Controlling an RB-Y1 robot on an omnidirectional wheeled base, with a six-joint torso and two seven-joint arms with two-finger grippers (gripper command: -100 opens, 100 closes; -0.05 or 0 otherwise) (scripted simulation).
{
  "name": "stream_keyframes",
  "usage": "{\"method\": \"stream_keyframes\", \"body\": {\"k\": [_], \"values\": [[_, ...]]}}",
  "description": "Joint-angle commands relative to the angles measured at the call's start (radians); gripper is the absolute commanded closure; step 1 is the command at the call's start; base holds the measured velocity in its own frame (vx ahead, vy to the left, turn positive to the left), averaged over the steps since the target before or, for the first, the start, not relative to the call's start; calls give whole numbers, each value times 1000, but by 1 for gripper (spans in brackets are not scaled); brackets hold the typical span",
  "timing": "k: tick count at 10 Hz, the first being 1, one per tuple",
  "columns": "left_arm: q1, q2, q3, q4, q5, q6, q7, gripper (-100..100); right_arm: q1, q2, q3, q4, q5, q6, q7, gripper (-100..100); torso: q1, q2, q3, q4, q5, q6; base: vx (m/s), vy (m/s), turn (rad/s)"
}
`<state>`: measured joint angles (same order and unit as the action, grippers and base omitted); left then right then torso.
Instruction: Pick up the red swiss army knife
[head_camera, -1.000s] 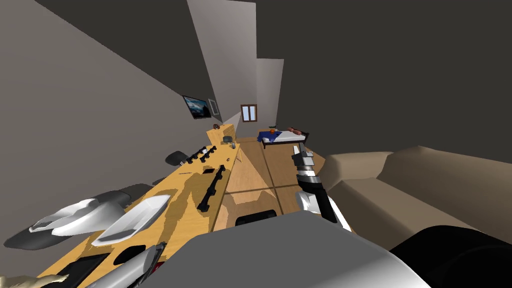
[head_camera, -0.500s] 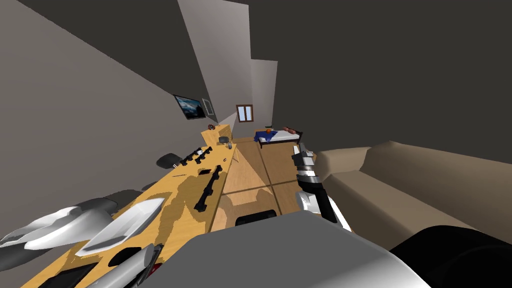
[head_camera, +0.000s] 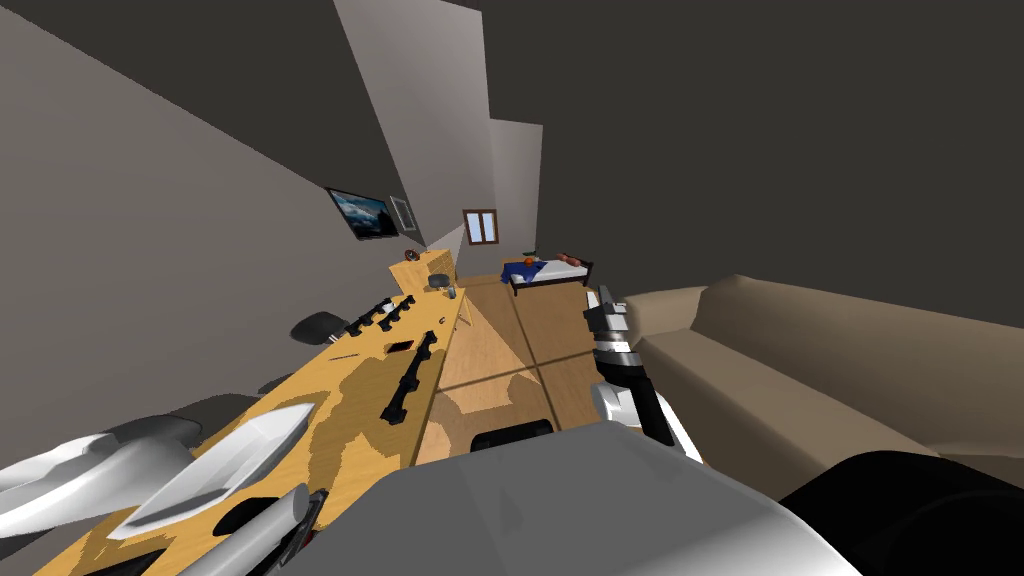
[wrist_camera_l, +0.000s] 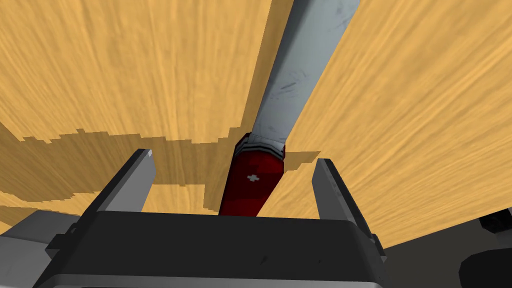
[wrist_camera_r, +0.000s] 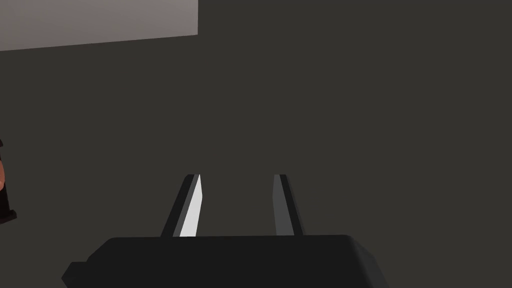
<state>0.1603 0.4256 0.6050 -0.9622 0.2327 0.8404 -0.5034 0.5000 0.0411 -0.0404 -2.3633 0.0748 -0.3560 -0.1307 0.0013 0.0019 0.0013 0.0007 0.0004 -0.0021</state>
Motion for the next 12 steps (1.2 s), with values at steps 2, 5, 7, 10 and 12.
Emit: {"method": "stream_keyframes", "body": {"k": [2, 5, 7, 10, 12], "values": [[-3, -1, 4, 4, -1, -1, -4, 100, 0, 0, 0, 0, 0, 0, 0, 0, 1, -2, -1, 0, 0, -1, -21, -5, -16], [-3, -1, 3, 3, -1, -1, -4, 100, 0, 0, 0, 0, 0, 0, 0, 0, 2, -5, -3, -1, 1, -1, -2, -1, 2], [-3, -1, 3, 3, -1, -1, -4, 0, 0, 0, 0, 0, 0, 0, 0, 0, 2, -5, -3, -1, 0, -1, 0, 0, 0], [81, 31, -100, -98, 34, 7, 67, 100, 1, 0, 0, 0, 0, 0, 0, 0, 5, -11, -6, -3, 1, -2, 105, 35, 222], [113, 43, -151, -147, 48, 10, 94, 100, 0, 0, 0, 0, 0, 0, 0, 0, 3, -10, -6, -2, 1, 0, 66, 19, 94]]}}
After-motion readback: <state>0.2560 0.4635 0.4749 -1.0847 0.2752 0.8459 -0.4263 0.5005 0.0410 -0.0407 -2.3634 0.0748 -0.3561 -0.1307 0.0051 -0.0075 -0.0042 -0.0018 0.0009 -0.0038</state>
